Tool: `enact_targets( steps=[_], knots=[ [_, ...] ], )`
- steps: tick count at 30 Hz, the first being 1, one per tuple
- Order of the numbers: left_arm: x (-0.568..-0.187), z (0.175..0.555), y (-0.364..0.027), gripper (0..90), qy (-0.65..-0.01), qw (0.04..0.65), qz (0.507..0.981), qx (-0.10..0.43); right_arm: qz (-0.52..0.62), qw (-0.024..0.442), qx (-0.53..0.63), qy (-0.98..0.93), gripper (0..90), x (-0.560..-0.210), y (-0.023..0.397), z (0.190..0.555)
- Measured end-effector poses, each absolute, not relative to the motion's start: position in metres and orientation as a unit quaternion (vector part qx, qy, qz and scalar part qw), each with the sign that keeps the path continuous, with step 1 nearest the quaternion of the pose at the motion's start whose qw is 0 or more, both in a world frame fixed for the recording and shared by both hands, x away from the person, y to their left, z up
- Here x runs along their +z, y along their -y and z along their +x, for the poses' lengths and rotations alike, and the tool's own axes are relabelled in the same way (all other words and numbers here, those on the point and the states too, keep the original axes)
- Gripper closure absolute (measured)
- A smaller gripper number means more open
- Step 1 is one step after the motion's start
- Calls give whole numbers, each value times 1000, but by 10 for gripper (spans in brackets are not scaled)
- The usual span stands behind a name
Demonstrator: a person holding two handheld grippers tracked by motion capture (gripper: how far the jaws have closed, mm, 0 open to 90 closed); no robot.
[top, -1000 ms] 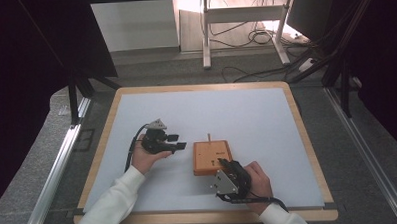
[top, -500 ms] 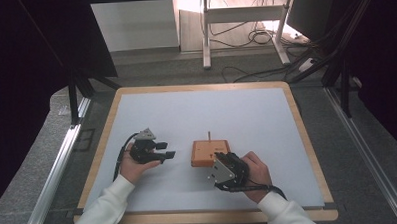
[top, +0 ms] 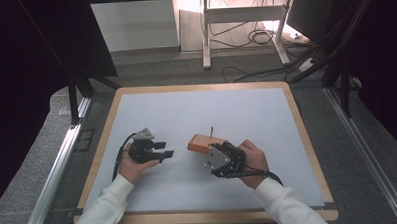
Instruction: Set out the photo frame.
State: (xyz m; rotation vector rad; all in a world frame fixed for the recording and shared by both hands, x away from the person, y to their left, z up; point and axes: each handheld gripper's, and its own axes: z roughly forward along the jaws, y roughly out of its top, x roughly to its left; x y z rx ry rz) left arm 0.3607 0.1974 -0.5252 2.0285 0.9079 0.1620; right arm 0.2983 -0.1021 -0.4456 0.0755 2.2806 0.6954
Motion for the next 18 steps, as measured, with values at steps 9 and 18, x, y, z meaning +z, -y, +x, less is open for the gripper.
enact_targets(
  steps=[9,18],
  knots=[
    [-526,361,-199,431,-366,441,817,66,36,334,299,-893,700,-429,96,311],
    [-525,362,-202,433,-370,443,813,71,17,282,338,-898,700,-419,84,295]
  ],
)
